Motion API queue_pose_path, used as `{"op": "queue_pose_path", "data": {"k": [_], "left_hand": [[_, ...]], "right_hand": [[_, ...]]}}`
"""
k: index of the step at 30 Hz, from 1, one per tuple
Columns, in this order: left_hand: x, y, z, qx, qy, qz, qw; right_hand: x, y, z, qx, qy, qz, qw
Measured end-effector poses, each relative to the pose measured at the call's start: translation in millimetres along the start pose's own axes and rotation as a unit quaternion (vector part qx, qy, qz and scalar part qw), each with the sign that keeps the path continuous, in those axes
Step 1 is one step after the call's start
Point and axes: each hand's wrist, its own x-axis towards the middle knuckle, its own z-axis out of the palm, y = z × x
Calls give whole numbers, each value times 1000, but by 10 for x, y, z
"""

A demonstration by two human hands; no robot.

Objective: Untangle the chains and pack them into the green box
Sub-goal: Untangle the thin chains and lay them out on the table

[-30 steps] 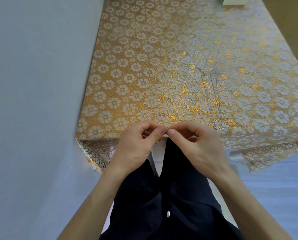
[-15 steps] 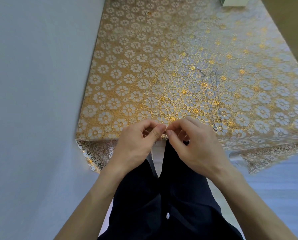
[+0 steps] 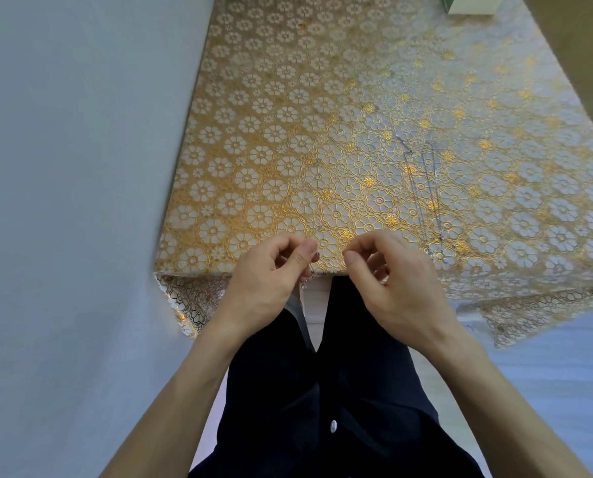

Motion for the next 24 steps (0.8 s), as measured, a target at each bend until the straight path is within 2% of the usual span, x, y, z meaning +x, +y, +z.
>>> {"op": "queue_pose_path", "data": {"k": [6,16,24], "left_hand": [[-11,21,19,13,-12,9,1000],[-4,43,52,7,-12,9,1000],[1,52,41,13,-18,14,1000]], "right_hand": [[3,-73,24,37,9,-40,998],[9,-38,56,-35,12,-77,996],[13,-68,73,-40,-11,-79,996]]}}
